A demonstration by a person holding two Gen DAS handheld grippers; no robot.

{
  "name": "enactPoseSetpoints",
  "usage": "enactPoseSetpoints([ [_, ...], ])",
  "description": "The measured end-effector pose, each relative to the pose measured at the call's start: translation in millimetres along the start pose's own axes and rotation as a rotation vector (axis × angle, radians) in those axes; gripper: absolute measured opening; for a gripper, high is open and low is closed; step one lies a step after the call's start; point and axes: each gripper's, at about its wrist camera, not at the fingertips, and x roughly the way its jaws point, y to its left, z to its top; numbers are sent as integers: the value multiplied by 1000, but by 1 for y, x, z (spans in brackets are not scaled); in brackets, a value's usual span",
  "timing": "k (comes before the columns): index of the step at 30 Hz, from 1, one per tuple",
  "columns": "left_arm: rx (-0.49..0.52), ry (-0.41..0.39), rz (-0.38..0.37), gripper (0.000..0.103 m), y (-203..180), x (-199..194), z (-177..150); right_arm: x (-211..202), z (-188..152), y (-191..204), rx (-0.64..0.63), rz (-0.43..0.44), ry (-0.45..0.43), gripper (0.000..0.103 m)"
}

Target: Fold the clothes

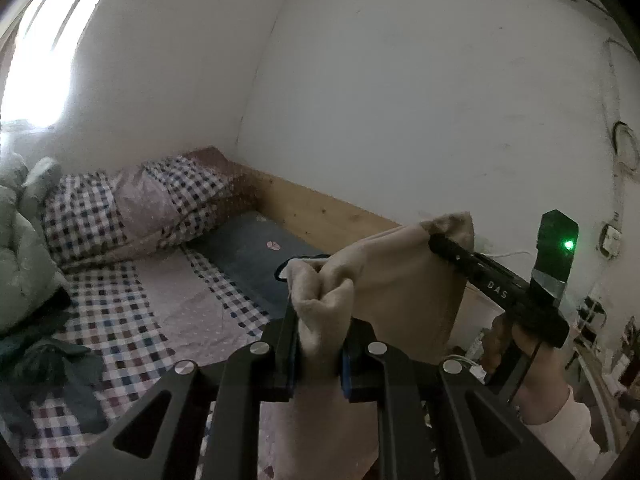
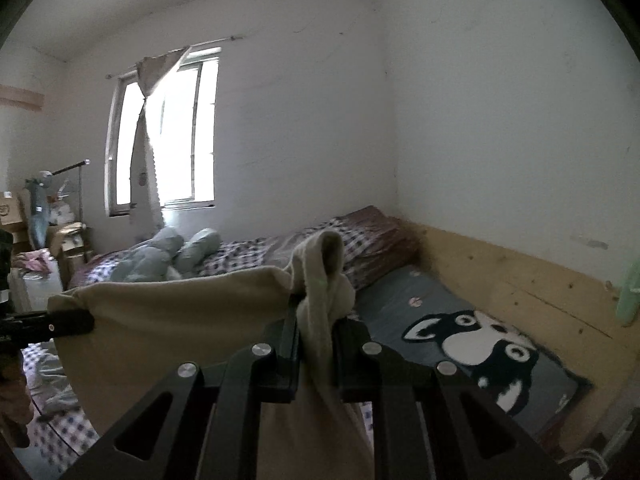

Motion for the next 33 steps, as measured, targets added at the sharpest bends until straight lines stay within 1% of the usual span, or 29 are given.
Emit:
enactPoseSetpoints([
  [5,-25,77,30,16,27,70,-1,54,-10,-28,17,-34,28,13],
  [9,-72,138,68,15,68,135,-9,109,-31,-43,24,-53,82,13],
  [13,-117,178,108,16,113,195,-15,174,-53,-54,23,-61,144,13],
  [19,-198,234,153,15,180,276,-15,284,-79,-73,33,-67,256,13],
  [25,-283,303,208,15,247,345,-36,397,-119,-72,-15,-63,399,13],
  [29,-323,340,243,15,285,377,-56,459,-147,-67,-39,-55,472,13],
  [33,-337,370,284,15,316,404,-73,503,-173,-59,-68,-56,513,13],
])
